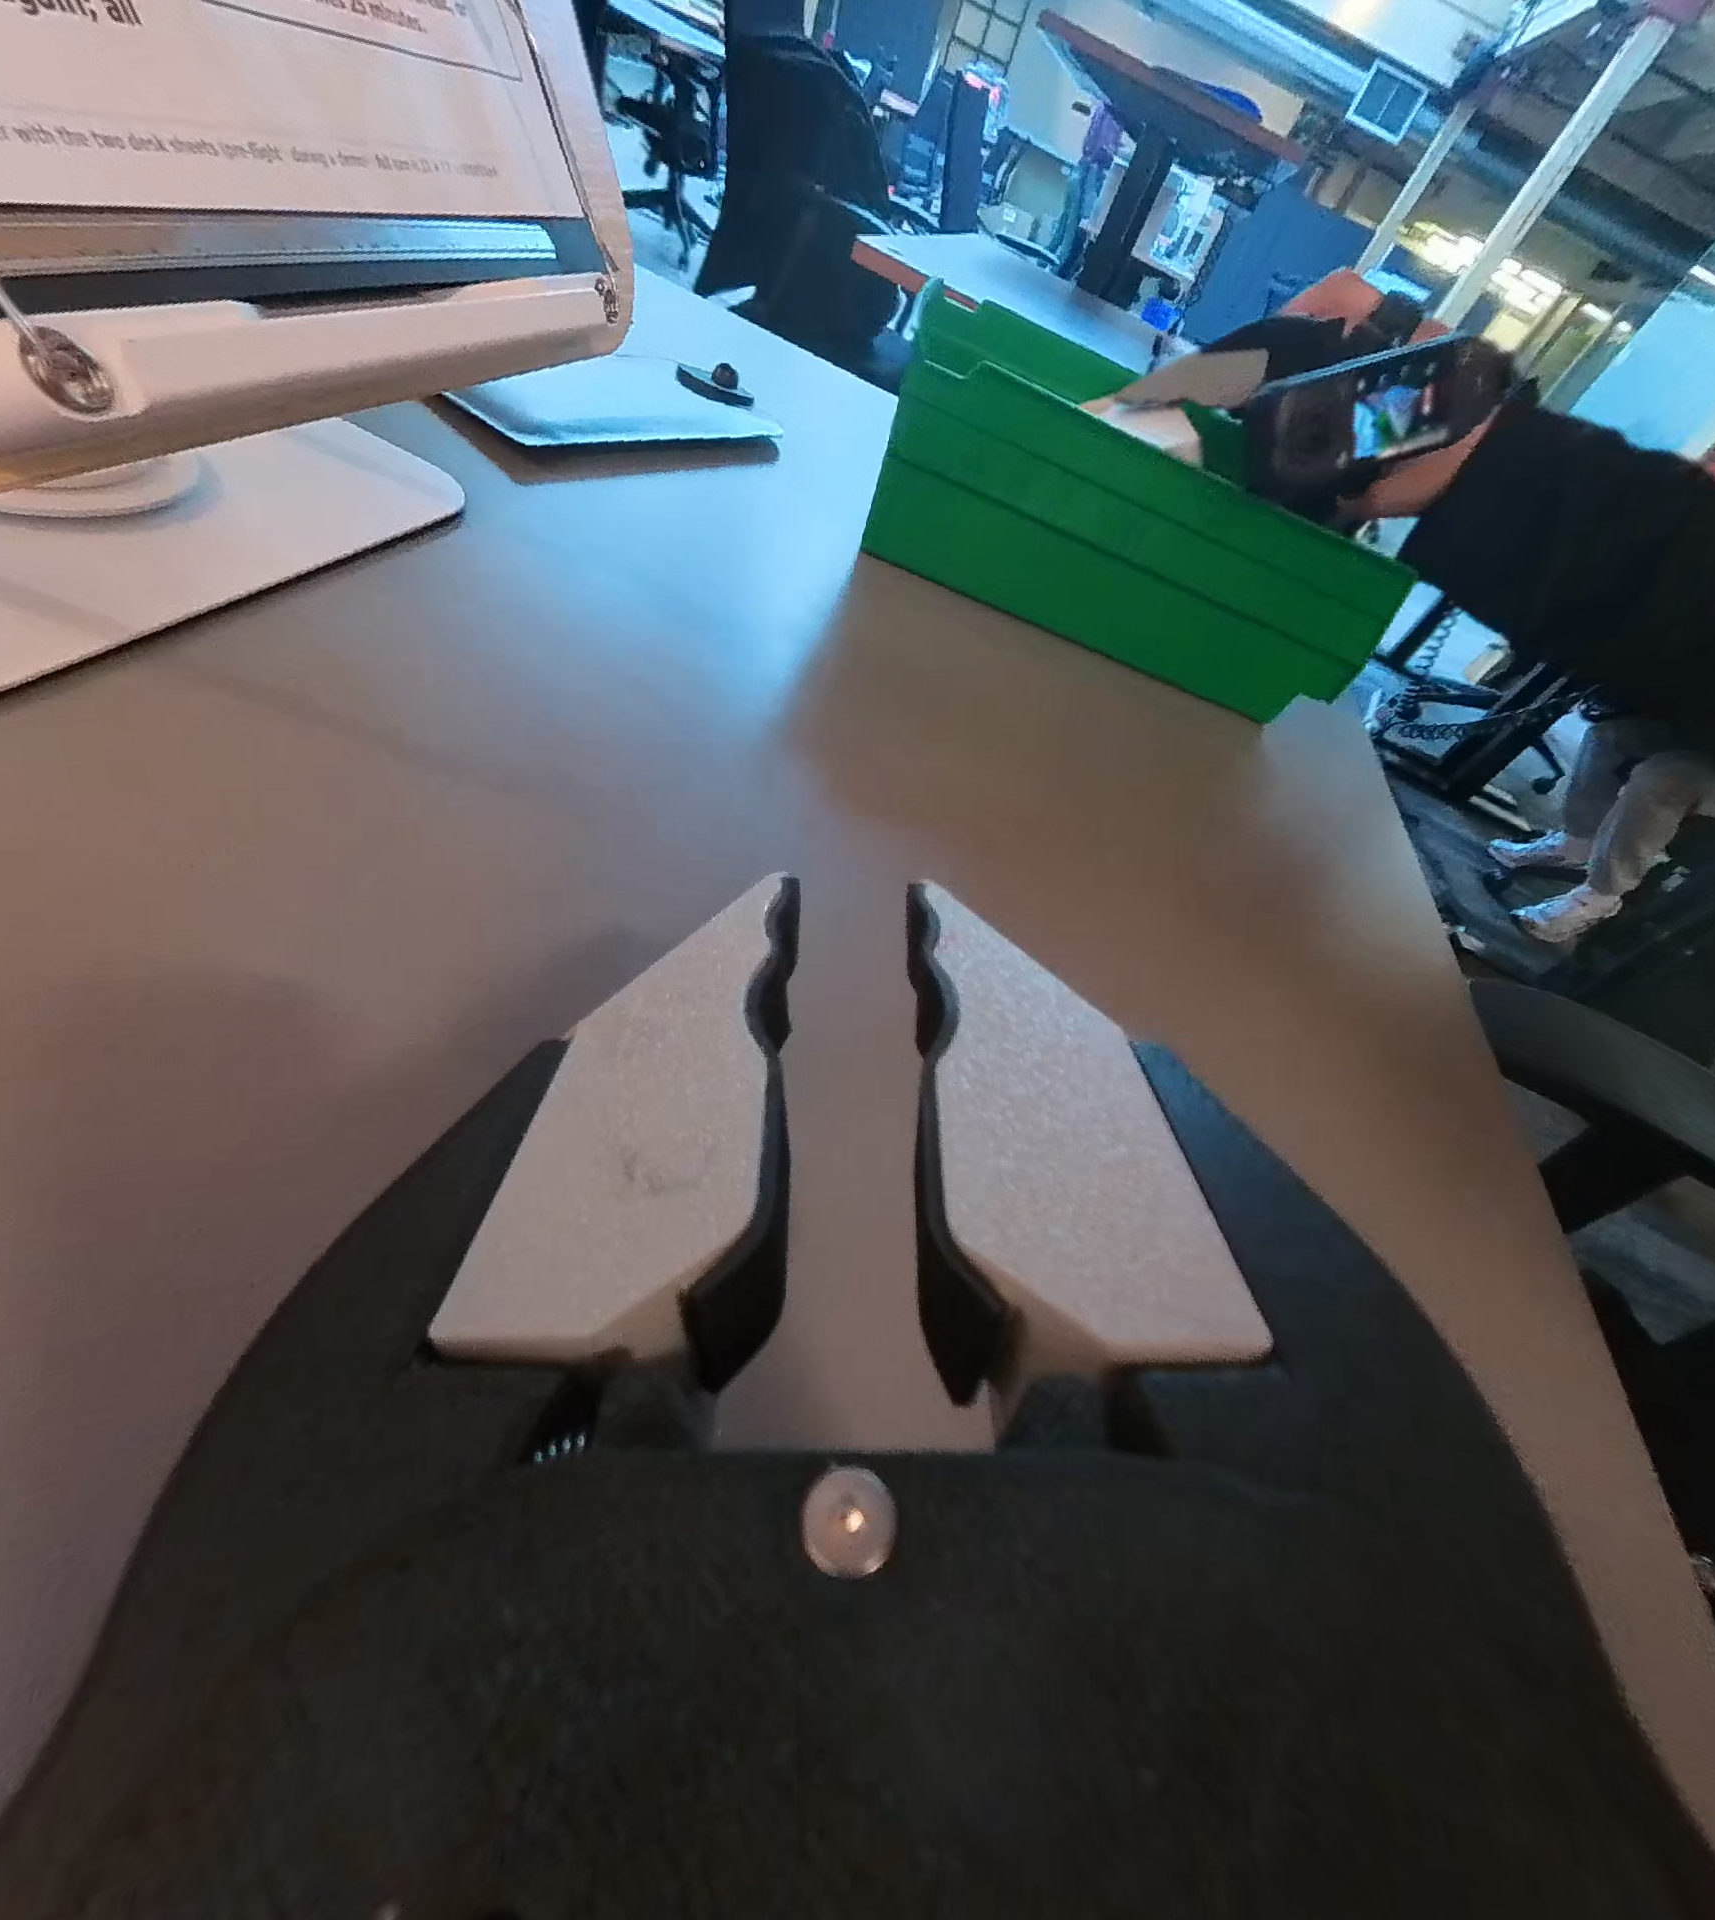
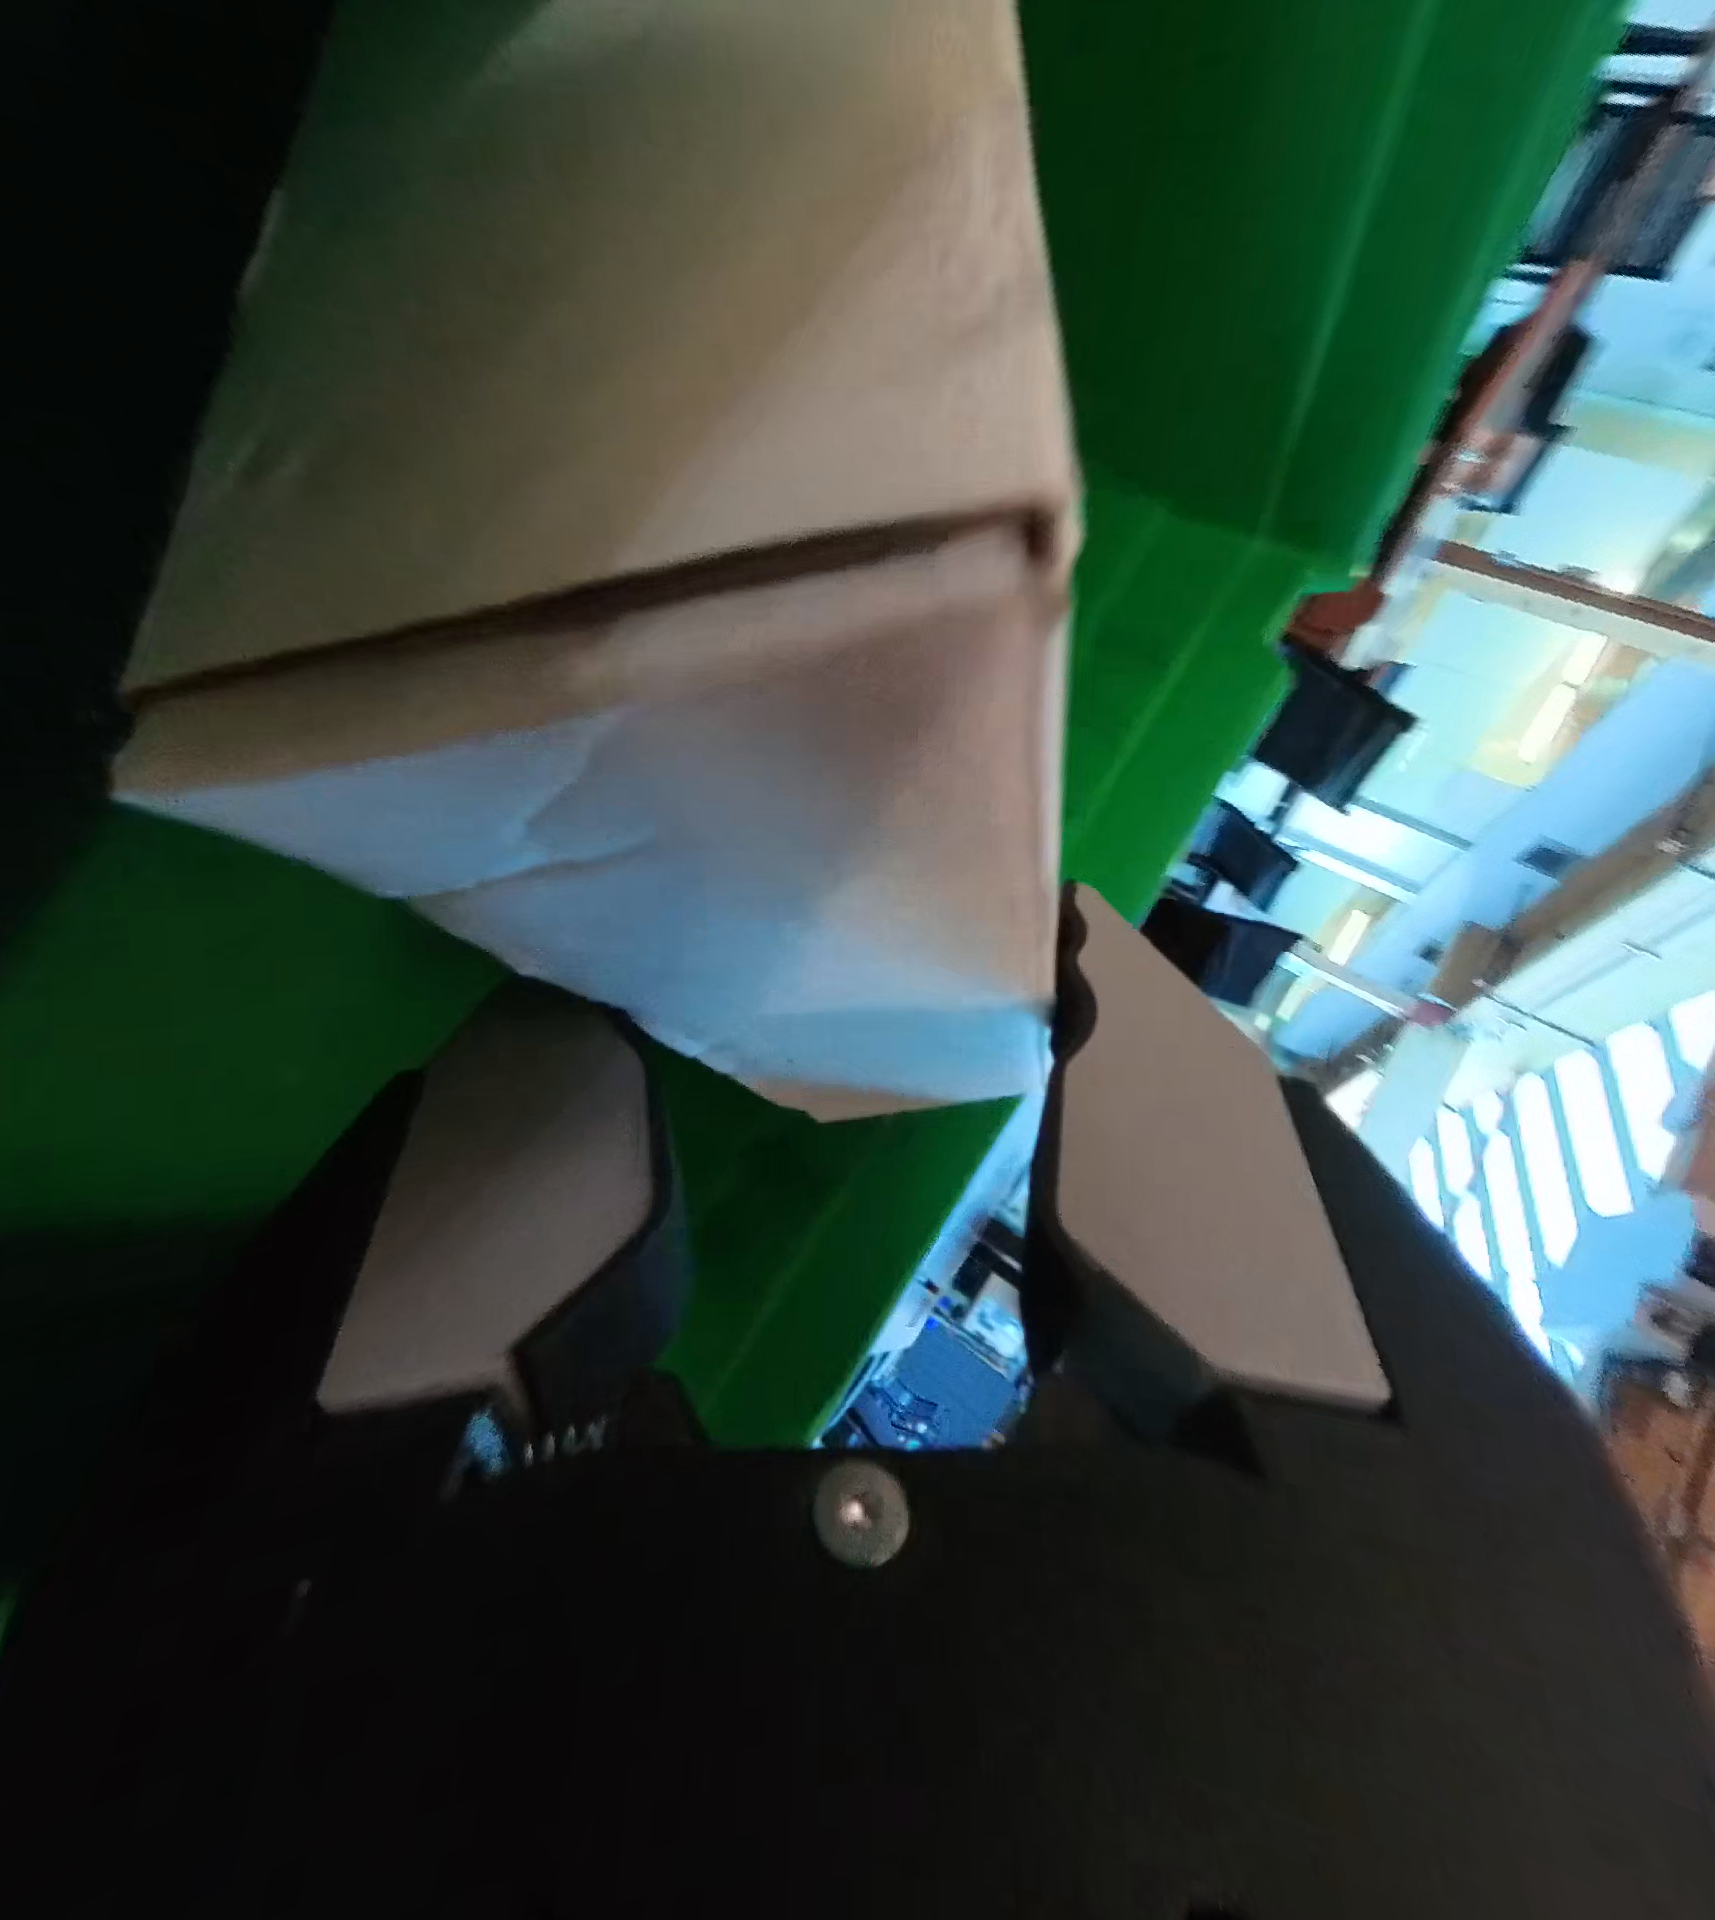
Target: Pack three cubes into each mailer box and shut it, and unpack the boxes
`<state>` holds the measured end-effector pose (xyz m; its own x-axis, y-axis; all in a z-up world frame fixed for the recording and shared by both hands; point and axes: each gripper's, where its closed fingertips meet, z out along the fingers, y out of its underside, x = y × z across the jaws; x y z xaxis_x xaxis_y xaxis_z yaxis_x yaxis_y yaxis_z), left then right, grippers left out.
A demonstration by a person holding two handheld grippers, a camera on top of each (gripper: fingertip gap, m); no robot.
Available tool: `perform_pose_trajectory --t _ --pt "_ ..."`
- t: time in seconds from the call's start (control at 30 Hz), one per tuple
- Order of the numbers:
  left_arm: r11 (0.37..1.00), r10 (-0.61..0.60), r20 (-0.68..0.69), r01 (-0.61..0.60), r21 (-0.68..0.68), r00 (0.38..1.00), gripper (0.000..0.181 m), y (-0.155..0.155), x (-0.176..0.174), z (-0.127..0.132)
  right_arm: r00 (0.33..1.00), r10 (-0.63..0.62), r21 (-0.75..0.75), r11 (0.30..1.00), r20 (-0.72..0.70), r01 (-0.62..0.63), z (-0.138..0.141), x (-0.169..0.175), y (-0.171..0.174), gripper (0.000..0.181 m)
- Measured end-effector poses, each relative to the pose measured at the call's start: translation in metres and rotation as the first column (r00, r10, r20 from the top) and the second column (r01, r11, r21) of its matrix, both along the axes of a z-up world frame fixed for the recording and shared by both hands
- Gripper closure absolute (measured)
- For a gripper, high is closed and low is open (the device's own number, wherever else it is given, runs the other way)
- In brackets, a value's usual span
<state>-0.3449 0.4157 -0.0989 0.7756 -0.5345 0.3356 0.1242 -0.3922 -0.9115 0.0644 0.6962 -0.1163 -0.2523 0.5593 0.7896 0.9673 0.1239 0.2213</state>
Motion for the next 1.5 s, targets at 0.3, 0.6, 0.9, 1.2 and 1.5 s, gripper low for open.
perform_pose_trajectory --t 0.3,0.6,0.9,1.2,1.5 --pt "0.999 0.017 0.007 -0.017 0.027 1.000 0.165 -0.001 -0.003 0.004 0.985 -0.081 0.157 0.982 -0.152 0.105 0.011 -0.007 0.022 0.106" --pt "1.000 -0.002 0.008 0.002 0.013 1.000 0.164 -0.001 0.001 0.002 0.989 -0.058 -0.110 0.993 -0.139 0.043 -0.002 0.023 -0.015 0.118" --pt "1.000 -0.022 0.002 0.022 -0.002 1.000 0.165 -0.001 0.006 0.000 0.901 -0.376 -0.417 0.870 -0.214 0.264 -0.023 0.068 -0.037 0.166" --pt "1.000 -0.006 0.023 0.006 0.008 1.000 0.165 -0.002 0.003 0.002 0.900 -0.368 -0.398 0.881 -0.235 0.256 -0.053 0.015 -0.011 0.181" --pt "1.000 -0.025 0.032 0.025 -0.015 0.999 0.165 -0.001 0.005 0.000 0.777 -0.446 -0.518 0.835 -0.444 0.183 -0.052 -0.051 0.004 0.181"
